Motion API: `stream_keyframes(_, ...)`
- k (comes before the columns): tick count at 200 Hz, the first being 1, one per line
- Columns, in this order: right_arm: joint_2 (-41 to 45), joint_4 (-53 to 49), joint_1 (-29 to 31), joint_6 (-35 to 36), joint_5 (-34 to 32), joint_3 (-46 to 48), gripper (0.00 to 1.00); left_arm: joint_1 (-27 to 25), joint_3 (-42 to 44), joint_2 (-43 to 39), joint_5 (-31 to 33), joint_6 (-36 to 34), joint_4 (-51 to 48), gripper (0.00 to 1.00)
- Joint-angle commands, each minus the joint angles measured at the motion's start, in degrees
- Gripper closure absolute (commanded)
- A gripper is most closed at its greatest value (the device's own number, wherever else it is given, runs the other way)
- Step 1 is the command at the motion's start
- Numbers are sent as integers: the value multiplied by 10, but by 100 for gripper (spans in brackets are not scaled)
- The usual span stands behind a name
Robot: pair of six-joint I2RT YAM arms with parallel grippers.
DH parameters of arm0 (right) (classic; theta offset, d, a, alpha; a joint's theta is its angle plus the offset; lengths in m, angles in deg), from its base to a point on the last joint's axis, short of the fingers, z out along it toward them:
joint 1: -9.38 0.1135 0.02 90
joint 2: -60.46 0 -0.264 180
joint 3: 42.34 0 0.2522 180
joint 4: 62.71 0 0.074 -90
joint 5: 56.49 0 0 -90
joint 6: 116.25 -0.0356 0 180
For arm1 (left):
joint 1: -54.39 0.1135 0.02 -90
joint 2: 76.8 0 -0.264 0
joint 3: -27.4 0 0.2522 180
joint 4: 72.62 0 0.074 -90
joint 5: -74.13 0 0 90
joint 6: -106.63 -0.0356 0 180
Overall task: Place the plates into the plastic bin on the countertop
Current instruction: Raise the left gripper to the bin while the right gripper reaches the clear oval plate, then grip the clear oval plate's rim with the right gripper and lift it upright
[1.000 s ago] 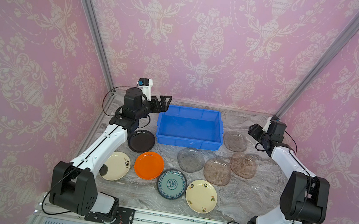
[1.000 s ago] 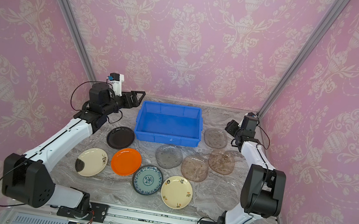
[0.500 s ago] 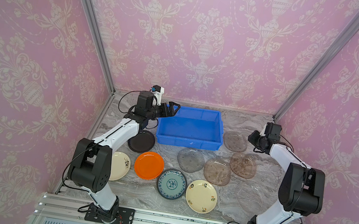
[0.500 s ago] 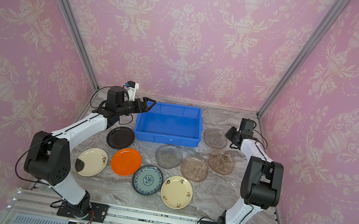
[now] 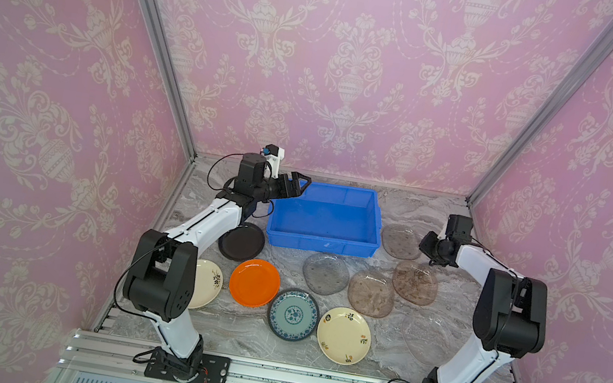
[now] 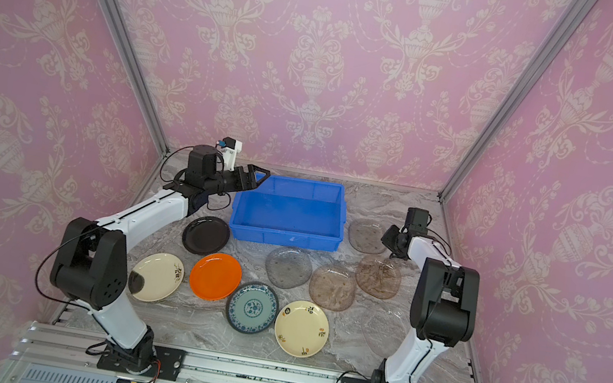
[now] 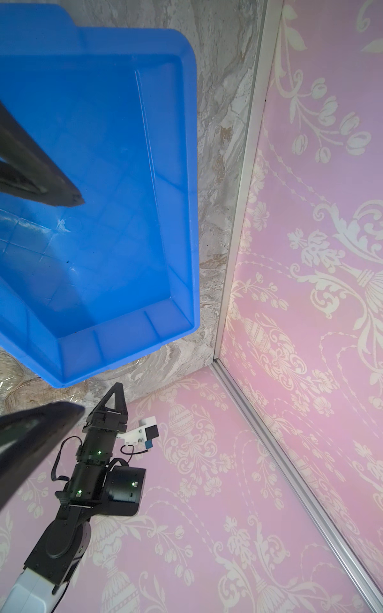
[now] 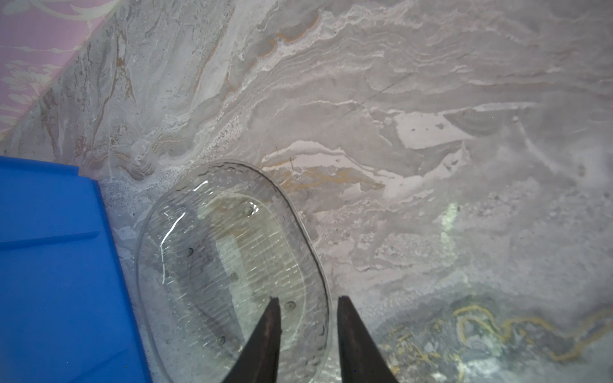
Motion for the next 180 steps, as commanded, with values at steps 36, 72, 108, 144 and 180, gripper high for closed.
stream_keyframes(36,-28,-15,-5,7,17,-13,68,-7,-17,21,-18,18,11,7)
stream_keyframes(72,-43,-23,-8,4,33,-26,72,-8,-18,29,-17,20,14,8)
stream_keyframes(108,-58,-22,-12,-7,55,-42,73,-8,-18,34,-18,21,15,9)
stream_keyframes(144,-76,-34,-15,-11,65,-58,73,-8,-19,38,-17,21,15,9)
stream_keyframes(180,-90,-41,-21,-16,78,-69,82,-8,-16,43,-16,24,20,9)
